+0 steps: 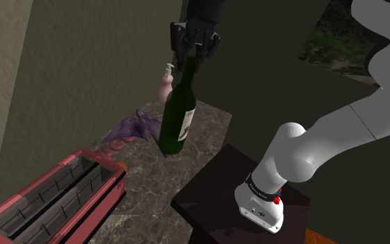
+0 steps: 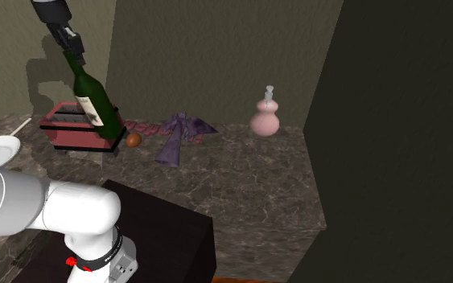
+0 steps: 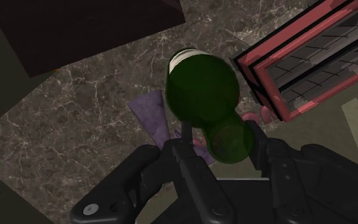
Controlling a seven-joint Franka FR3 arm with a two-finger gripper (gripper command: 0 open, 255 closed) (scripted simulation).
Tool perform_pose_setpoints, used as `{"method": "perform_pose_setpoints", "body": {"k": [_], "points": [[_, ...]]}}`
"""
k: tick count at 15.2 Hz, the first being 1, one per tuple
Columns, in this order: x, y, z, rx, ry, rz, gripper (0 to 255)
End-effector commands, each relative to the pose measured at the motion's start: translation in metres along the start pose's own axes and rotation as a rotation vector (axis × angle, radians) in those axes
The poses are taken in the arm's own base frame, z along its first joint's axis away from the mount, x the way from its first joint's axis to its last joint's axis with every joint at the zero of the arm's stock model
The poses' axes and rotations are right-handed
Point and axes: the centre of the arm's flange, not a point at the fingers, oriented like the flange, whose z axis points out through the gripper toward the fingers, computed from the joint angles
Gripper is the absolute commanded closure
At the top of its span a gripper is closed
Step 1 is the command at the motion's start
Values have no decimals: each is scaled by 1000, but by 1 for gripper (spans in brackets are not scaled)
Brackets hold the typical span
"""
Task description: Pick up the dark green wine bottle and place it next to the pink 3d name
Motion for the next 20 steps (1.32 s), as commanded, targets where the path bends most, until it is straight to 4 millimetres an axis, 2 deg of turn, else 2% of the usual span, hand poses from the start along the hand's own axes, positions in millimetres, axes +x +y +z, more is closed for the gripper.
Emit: {"method": "perform_pose_setpoints", "body": {"k": [1, 20], "points": [[0, 0, 9, 1, 1, 0, 255], [-2, 6, 109, 1, 1, 0, 255]]}}
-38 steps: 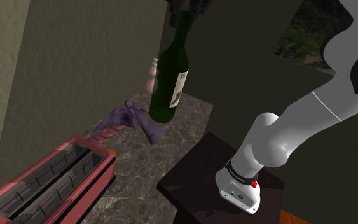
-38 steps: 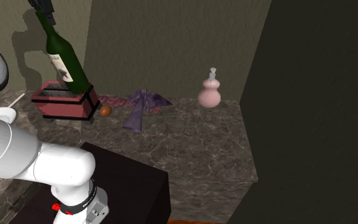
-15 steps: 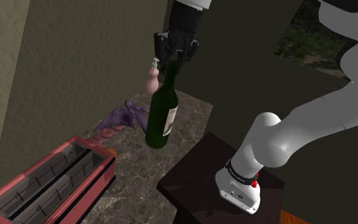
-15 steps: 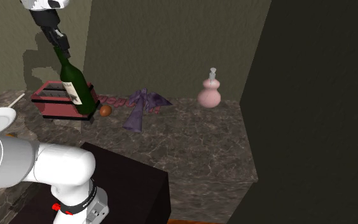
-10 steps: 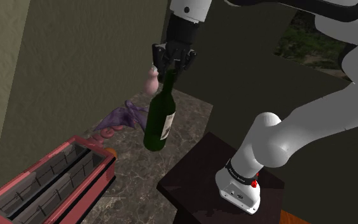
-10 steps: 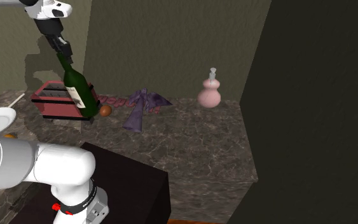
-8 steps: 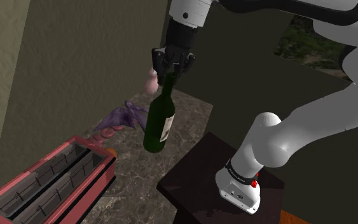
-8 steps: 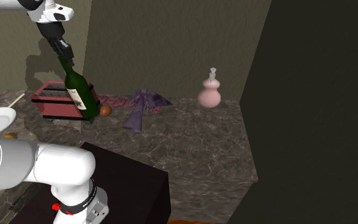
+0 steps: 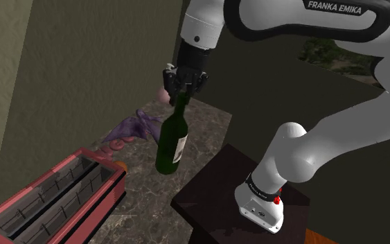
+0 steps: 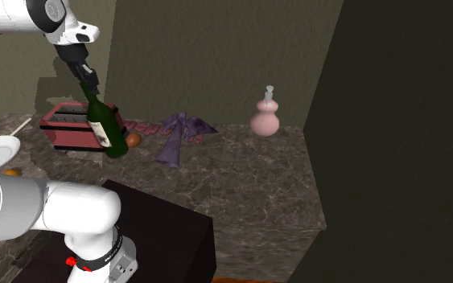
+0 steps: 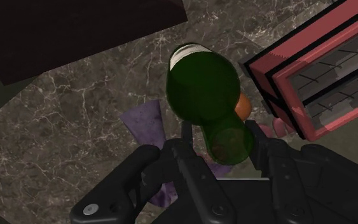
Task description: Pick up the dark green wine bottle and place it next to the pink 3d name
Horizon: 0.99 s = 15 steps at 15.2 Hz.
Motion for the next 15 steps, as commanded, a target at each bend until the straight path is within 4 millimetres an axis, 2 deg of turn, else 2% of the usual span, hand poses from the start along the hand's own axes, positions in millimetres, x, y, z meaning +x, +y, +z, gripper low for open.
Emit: {"method": "perform_pose_setpoints", "body": {"k": [1, 15], "points": [[-1, 0, 10, 1, 1, 0, 255], [-2, 4, 84, 1, 1, 0, 255]]}}
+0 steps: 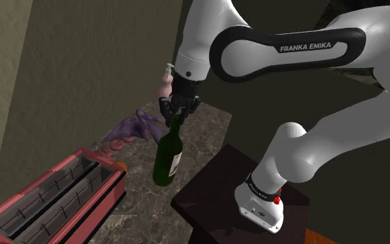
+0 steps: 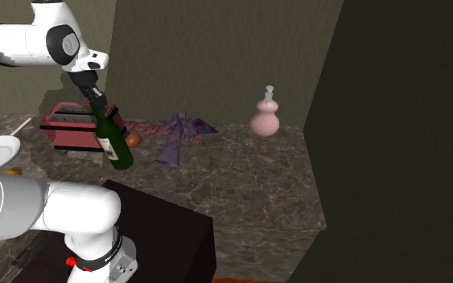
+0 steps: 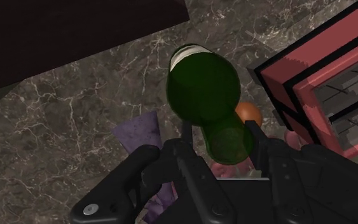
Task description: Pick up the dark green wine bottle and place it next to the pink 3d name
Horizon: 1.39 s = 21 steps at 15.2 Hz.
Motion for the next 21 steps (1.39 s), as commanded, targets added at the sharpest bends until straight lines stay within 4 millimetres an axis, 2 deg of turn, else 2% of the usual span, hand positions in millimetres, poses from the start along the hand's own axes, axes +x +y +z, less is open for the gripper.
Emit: {"method": "perform_pose_setpoints", "body": {"k": [1, 12, 19, 20, 21], "points": [[1, 0, 10, 1, 1, 0, 255], [-1, 3, 68, 1, 1, 0, 255], [-1, 3, 68, 1, 1, 0, 255], [-1, 3, 68, 1, 1, 0, 0], [-1, 4, 68, 1, 1, 0, 0]]}}
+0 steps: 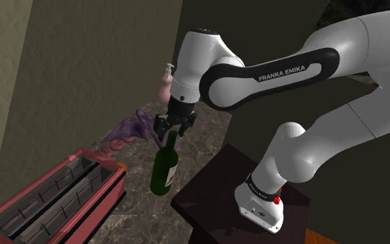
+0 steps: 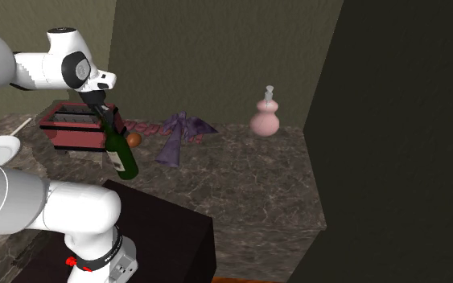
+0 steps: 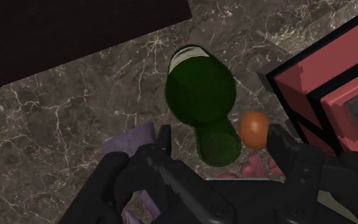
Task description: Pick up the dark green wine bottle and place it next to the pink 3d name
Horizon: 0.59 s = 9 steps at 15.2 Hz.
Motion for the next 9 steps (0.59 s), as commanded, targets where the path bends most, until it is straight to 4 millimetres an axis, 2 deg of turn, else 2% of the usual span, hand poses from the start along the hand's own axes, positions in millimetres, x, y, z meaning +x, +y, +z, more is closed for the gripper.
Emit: {"method": "perform_pose_setpoints", "body": {"k": [1, 4, 8, 9], "points": [[0, 0, 0, 0, 0, 0, 0], [0, 0, 0, 0, 0, 0, 0], [0, 0, -50, 0, 0, 0, 0], [0, 0, -50, 0, 0, 0, 0]]}}
